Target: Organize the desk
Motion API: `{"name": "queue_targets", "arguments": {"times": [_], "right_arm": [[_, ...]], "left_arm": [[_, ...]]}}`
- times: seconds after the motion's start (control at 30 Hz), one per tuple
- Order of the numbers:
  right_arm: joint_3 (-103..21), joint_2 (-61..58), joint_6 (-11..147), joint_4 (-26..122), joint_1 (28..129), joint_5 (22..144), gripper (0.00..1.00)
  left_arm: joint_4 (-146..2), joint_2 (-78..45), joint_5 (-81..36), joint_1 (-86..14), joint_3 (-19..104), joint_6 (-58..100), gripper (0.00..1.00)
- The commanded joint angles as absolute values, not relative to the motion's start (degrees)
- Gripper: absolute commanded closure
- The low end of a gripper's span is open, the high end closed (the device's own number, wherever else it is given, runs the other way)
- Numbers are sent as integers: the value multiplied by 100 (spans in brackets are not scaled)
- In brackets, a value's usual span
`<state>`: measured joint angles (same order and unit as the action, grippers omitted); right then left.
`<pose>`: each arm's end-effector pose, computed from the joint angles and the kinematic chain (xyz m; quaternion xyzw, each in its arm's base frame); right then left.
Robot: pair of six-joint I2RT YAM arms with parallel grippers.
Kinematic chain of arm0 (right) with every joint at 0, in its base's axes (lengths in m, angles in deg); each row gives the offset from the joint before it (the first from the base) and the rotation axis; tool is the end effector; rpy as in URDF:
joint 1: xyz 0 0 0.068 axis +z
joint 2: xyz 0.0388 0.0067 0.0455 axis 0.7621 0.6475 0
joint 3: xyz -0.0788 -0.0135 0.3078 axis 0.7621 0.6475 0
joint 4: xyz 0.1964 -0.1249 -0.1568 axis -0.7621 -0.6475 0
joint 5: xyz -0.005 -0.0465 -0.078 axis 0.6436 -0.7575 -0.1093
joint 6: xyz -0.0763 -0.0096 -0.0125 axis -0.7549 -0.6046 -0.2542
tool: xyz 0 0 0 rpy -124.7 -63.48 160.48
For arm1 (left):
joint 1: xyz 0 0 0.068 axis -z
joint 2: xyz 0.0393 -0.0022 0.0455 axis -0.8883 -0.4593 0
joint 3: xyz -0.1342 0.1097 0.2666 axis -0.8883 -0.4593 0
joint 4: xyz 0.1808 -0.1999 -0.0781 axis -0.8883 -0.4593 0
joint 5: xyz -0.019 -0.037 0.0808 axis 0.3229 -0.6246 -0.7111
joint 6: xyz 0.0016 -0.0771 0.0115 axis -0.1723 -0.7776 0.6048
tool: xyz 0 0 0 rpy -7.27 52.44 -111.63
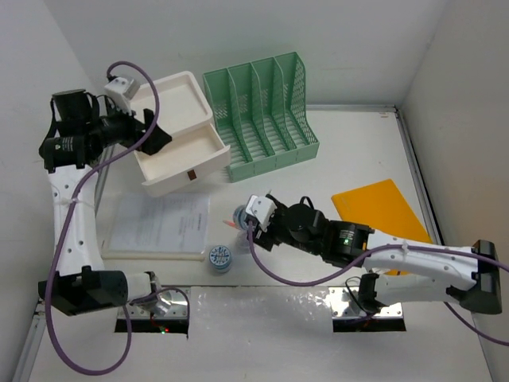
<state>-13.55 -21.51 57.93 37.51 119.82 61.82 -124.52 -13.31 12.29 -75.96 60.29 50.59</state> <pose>0.1055 0.2473 0.3286 -0.4462 0.7046 0.2180 0.5068 0.2679 0.0167 0.4802 0.2103 0.8089 -0.1884 0.5157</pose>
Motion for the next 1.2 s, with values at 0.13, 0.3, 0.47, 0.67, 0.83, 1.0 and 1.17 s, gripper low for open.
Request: {"name": "queue_targets", "arguments": {"times": [0.13, 0.3, 0.47, 0.67, 0.83, 1.0, 1.17], "right_arm": [[-1970, -1059, 4267, 6485, 11979, 4793, 100], [-2637, -469, 4274, 6996, 11821, 5293, 100], [-3138, 102, 4476, 7198, 11584, 5742, 100], [-3526, 498, 4855, 7268, 11196, 6586, 100], [-3605, 596, 4802, 7330, 11196, 6868, 100], [-3351, 499, 4767, 7646, 11179, 7069, 100], [-3017, 332, 4775, 8242, 11170, 7098, 100]], "left_arm": [[-12526, -1096, 1704, -6354, 5903, 4920, 0], [-12825, -894, 1898, -5976, 5648, 5298, 0], [-12965, -683, 1793, -5835, 5280, 5693, 0], [-13432, -657, 2241, -5835, 5173, 6449, 0], [-13518, -797, 2548, -5835, 5225, 6528, 0], [-12985, -955, 2128, -5835, 5016, 5908, 0], [-13018, -1412, 2066, -5835, 4918, 5790, 1]]}}
